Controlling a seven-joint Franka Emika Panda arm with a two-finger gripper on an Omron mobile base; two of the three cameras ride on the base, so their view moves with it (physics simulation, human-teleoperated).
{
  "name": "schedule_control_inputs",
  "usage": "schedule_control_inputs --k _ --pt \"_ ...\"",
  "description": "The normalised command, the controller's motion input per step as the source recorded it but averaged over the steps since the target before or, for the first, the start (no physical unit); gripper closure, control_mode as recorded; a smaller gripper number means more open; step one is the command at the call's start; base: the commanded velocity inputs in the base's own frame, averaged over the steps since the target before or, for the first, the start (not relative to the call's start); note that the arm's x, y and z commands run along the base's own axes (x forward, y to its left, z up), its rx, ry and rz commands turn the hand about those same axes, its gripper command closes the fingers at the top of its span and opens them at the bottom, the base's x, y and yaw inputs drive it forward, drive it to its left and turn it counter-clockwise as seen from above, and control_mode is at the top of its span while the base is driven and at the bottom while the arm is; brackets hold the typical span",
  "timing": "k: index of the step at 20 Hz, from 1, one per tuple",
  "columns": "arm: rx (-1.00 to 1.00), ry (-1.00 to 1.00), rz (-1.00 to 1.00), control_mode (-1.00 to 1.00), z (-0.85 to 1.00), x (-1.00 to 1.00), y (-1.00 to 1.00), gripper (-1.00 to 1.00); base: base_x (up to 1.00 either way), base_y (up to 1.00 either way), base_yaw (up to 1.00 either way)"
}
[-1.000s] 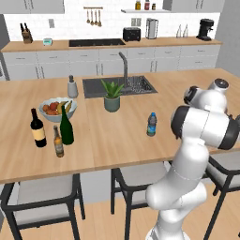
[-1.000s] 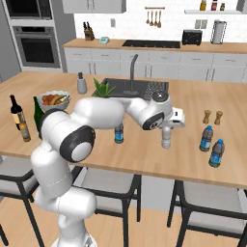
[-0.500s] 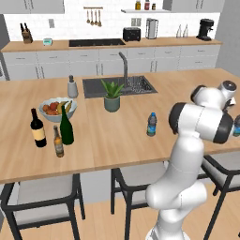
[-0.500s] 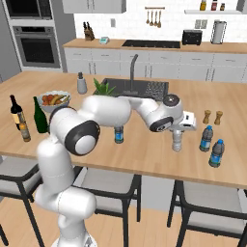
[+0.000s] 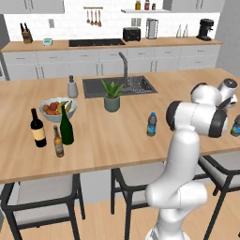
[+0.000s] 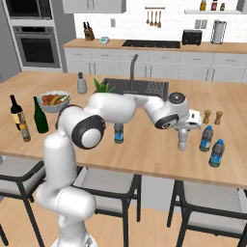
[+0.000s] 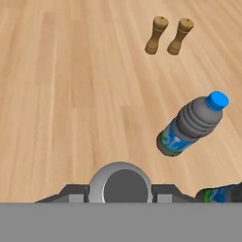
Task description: Move the plastic bottles in the middle to the plastics group, and the glass bottles in the middle to the glass group.
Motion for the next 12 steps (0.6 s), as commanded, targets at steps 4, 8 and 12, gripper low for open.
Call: schedule_control_inputs --k 4,8,12 --pt "0.01 0.00 -0.02 -1.00 0.00 0.26 -0.28 1.00 0.00 0.00 0.00" --pt "0.05 -0.01 0.00 -1.00 -0.05 0.05 -0.18 1.00 0.00 0.00 0.00" --pt "0.08 -0.01 0.00 -1.00 -0.25 0.00 -0.06 1.00 0.00 0.00 0.00"
